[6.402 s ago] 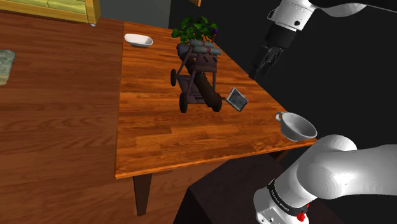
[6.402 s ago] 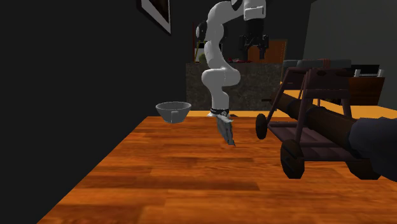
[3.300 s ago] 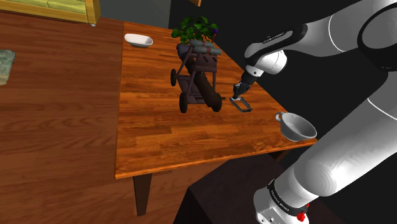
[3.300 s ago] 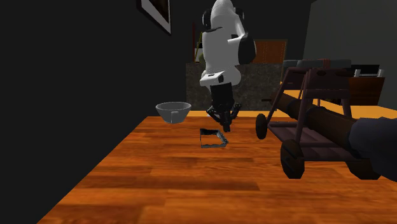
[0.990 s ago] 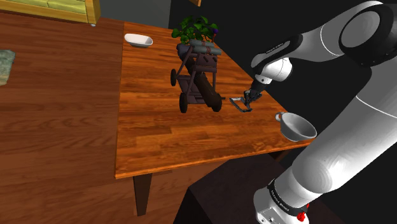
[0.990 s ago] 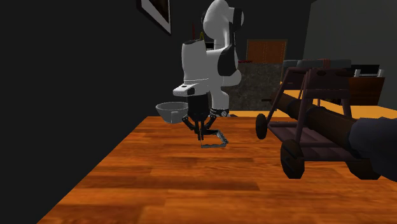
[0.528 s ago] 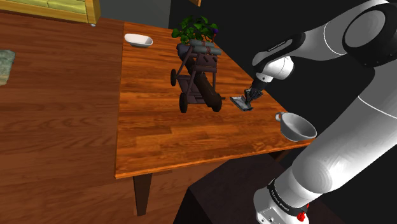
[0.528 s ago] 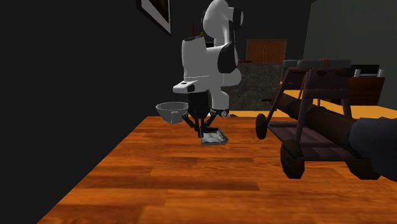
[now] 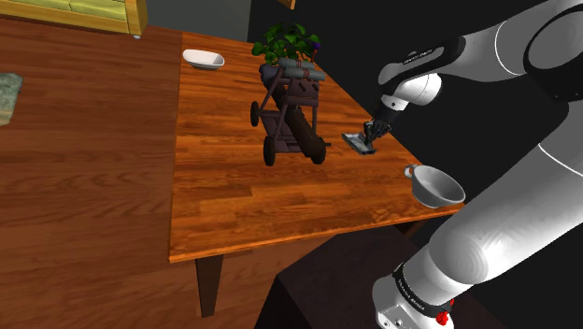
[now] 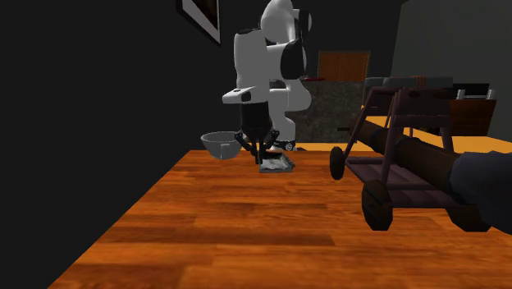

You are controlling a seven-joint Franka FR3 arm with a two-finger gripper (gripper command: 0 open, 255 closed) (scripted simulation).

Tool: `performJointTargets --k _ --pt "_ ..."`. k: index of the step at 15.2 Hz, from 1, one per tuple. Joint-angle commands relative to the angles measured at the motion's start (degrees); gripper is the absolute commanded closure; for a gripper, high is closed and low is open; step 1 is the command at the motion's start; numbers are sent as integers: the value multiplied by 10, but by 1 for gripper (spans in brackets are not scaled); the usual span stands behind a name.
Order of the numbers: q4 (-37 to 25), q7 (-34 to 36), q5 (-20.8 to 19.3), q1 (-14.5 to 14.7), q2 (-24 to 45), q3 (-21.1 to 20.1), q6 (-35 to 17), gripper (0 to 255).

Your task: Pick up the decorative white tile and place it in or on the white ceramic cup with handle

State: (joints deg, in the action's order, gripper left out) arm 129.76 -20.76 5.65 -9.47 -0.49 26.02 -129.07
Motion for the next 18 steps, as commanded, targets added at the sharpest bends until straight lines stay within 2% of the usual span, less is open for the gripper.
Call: performJointTargets --k 1,18 --pt "-8 5 -6 0 -9 0 16 255" --pt "-83 37 -39 0 -66 -7 141 255"
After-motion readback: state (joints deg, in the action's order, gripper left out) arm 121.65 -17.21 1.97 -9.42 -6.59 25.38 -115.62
